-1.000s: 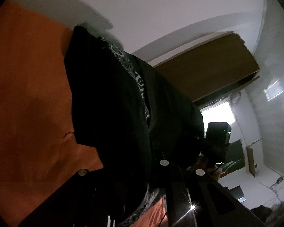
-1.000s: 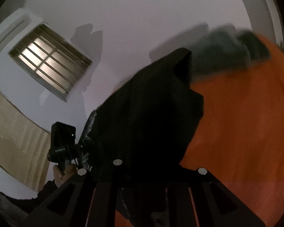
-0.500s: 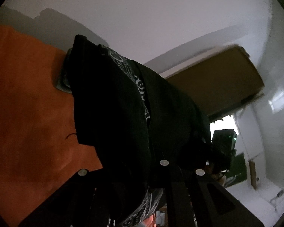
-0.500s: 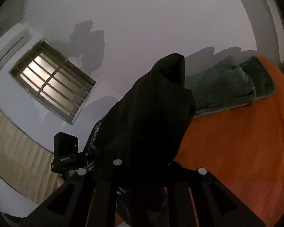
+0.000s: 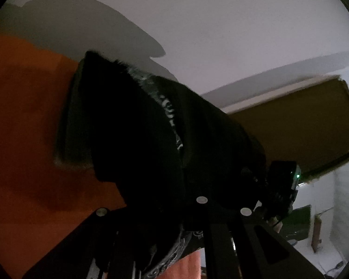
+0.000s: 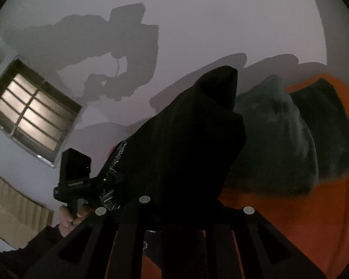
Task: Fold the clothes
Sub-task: 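Carry the bundle with both tools onto the green towel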
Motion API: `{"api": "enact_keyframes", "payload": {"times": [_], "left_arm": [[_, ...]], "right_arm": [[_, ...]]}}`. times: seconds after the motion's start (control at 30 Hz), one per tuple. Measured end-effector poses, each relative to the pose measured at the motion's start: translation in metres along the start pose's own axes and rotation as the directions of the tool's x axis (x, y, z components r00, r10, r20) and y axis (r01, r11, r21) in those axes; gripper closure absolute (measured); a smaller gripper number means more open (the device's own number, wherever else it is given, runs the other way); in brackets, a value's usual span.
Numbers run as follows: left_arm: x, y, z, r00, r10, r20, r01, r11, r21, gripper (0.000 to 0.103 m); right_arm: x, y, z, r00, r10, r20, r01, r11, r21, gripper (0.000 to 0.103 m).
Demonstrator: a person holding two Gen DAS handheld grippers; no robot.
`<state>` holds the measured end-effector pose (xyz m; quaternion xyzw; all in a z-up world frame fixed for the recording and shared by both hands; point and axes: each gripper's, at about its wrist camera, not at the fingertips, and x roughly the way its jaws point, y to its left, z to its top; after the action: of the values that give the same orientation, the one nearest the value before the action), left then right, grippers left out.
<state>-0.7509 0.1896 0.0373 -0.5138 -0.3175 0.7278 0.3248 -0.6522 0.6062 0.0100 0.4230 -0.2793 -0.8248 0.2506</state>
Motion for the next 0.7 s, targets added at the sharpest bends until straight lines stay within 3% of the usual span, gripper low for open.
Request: {"api": "enact_keyframes", "payload": {"times": [0.17,0.23,0.3,0.33,0.37,0.4,0.53,0.6,0.7], "left_arm": [[0.047,0.029,0.059,0.999,0.036,0.033,-0.034,0.999,-0.039,0.094],[0.066,0.046,0.072,0.995,0.094,0.032,-0.091,0.992,-0.089,0.091],[0.078,0.072,0.081,0.986,0.166,0.029,-0.159,0.974,-0.161,0.082],[0.078,0.083,0.082,0.984,0.176,0.039,-0.166,0.968,-0.191,0.080],[0.076,0.092,0.082,0.983,0.178,0.054,-0.162,0.963,-0.217,0.078],[0.074,0.102,0.082,0.981,0.179,0.069,-0.158,0.957,-0.243,0.077],[0.041,0.130,0.077,0.965,0.210,0.157,-0.160,0.946,-0.282,0.072],[0.020,0.119,0.069,0.945,0.224,0.237,-0.161,0.953,-0.258,0.072],[0.023,0.073,0.061,0.921,0.257,0.291,-0.227,0.965,-0.132,0.072]], "right_arm": [[0.053,-0.053,0.060,1.000,0.021,-0.006,-0.021,0.999,0.043,0.094],[0.080,-0.080,0.074,0.998,-0.020,-0.062,0.026,0.995,0.097,0.090],[0.107,-0.106,0.088,0.991,-0.058,-0.120,0.076,0.986,0.149,0.076],[0.117,-0.120,0.089,0.983,-0.114,-0.146,0.139,0.976,0.168,0.055],[0.117,-0.132,0.091,0.973,-0.181,-0.142,0.205,0.962,0.180,0.049],[0.118,-0.143,0.093,0.959,-0.247,-0.138,0.270,0.943,0.193,0.049],[0.085,-0.148,0.094,0.910,-0.414,-0.030,0.410,0.887,0.214,0.049],[0.066,-0.133,0.090,0.886,-0.462,0.045,0.447,0.875,0.188,0.049],[0.059,-0.085,0.066,0.889,-0.439,0.127,0.428,0.898,0.105,0.049]]}}
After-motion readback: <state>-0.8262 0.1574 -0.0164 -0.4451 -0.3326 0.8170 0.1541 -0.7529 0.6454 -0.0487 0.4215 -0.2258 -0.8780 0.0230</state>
